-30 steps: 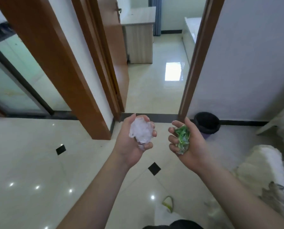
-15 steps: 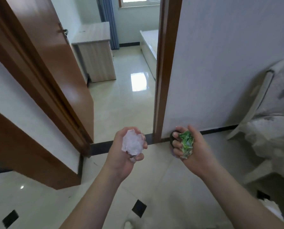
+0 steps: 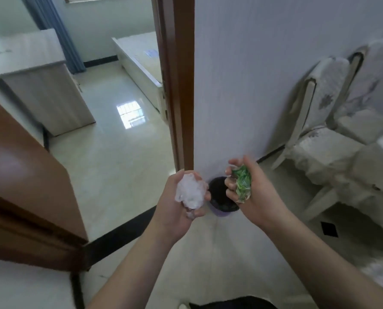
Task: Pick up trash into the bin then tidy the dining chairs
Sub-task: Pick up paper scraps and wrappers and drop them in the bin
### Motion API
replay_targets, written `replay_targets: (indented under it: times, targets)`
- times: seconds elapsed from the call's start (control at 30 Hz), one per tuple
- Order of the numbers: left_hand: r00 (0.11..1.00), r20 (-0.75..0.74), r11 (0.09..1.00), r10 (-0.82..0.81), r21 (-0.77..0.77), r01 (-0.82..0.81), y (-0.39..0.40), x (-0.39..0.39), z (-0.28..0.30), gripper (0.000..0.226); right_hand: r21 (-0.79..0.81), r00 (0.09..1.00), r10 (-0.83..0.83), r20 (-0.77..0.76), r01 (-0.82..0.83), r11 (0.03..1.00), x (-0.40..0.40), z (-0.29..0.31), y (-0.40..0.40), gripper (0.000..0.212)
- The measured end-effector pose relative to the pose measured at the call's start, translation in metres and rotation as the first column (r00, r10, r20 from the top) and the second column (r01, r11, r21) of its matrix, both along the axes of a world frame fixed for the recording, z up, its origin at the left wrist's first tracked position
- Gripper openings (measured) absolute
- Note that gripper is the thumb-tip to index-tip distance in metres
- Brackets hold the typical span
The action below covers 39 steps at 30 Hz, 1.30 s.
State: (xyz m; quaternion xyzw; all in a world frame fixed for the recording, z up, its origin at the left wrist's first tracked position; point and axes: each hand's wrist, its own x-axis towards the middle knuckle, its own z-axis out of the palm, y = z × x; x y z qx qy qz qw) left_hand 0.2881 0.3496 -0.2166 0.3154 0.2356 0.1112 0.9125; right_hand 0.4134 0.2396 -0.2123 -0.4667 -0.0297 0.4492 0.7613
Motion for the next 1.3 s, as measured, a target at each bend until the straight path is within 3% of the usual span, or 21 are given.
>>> replay_targets:
  times: [0.13, 0.37, 0.47, 0.53, 0.57, 0.6, 0.67, 0.7, 0.73, 0.77, 0.8, 0.87, 0.97, 1.07, 1.17, 1.23, 1.3]
  targets:
    - [0.991, -0.113, 0.995, -0.077, 0.054, 0.083, 0.009, 0.053, -0.009, 0.019, -0.030, 0.989, -0.141, -0.044, 0.140, 0.990, 0.040, -0.015, -0.014, 0.024]
    - [0.953, -0.197, 0.973, -0.231, -0.038, 0.228, 0.013, 0.168, -0.056, 0.020, -0.023, 0.954, -0.282, -0.100, 0.281, 0.959, 0.134, -0.058, -0.023, 0.027]
    - [0.924, -0.344, 0.986, -0.169, -0.056, 0.160, 0.017, 0.214, -0.073, 0.020, -0.063, 0.938, -0.305, -0.164, 0.299, 0.952, 0.178, -0.078, -0.019, 0.027]
    - [0.845, -0.507, 0.974, -0.168, 0.048, 0.223, 0.016, 0.250, -0.071, 0.019, -0.113, 0.930, -0.341, -0.136, 0.327, 0.938, 0.208, -0.084, -0.018, 0.025]
    - [0.752, -0.623, 0.892, -0.214, 0.188, 0.410, 0.016, 0.270, -0.072, 0.017, -0.149, 0.928, -0.359, -0.105, 0.342, 0.928, 0.222, -0.085, -0.018, 0.022]
    - [0.654, -0.716, 0.810, -0.245, 0.219, 0.544, 0.016, 0.294, -0.071, 0.016, -0.174, 0.926, -0.369, -0.076, 0.352, 0.920, 0.236, -0.087, -0.016, 0.019]
    - [0.535, -0.814, 0.712, -0.228, 0.236, 0.662, 0.015, 0.316, -0.068, 0.022, -0.209, 0.933, -0.358, -0.042, 0.342, 0.916, 0.263, -0.094, -0.012, 0.016]
    - [0.535, -0.808, 0.621, -0.247, 0.292, 0.728, 0.015, 0.327, -0.070, 0.026, -0.234, 0.939, -0.343, -0.034, 0.327, 0.916, 0.276, -0.096, -0.007, 0.016]
    - [0.579, -0.779, 0.694, -0.239, 0.280, 0.663, 0.017, 0.339, -0.076, 0.027, -0.259, 0.942, -0.334, -0.026, 0.316, 0.913, 0.288, -0.099, -0.002, 0.017]
    - [0.685, -0.711, 0.875, -0.160, 0.219, 0.431, 0.024, 0.348, -0.088, 0.027, -0.279, 0.943, -0.331, -0.020, 0.313, 0.908, 0.297, -0.101, 0.004, 0.018]
    - [0.733, -0.678, 0.934, -0.054, 0.226, 0.278, 0.027, 0.351, -0.096, 0.028, -0.294, 0.942, -0.334, -0.012, 0.316, 0.902, 0.304, -0.104, 0.010, 0.019]
    - [0.682, -0.729, 0.944, 0.062, 0.265, 0.198, 0.039, 0.353, -0.106, 0.018, -0.315, 0.939, -0.340, 0.048, 0.337, 0.887, 0.315, -0.113, 0.023, 0.019]
    - [0.733, -0.677, 0.752, 0.067, 0.517, 0.410, 0.056, 0.364, -0.130, 0.009, -0.340, 0.926, -0.294, 0.236, 0.362, 0.868, 0.326, -0.137, 0.038, 0.024]
    - [0.801, -0.589, 0.562, 0.105, 0.700, 0.441, 0.083, 0.375, -0.171, 0.010, -0.394, 0.911, -0.198, 0.362, 0.342, 0.853, 0.335, -0.182, 0.054, 0.026]
    - [0.858, -0.493, 0.267, 0.145, 0.854, 0.445, 0.106, 0.394, -0.228, 0.005, -0.481, 0.852, -0.085, 0.516, 0.371, 0.795, 0.349, -0.240, 0.070, 0.020]
    - [0.848, -0.495, 0.006, 0.192, 0.864, 0.503, 0.119, 0.406, -0.264, 0.017, -0.564, 0.765, 0.033, 0.644, 0.444, 0.697, 0.354, -0.282, 0.079, 0.014]
    - [0.841, -0.497, -0.174, 0.215, 0.828, 0.533, 0.133, 0.415, -0.304, 0.027, -0.624, 0.668, 0.186, 0.721, 0.510, 0.592, 0.359, -0.325, 0.085, 0.016]
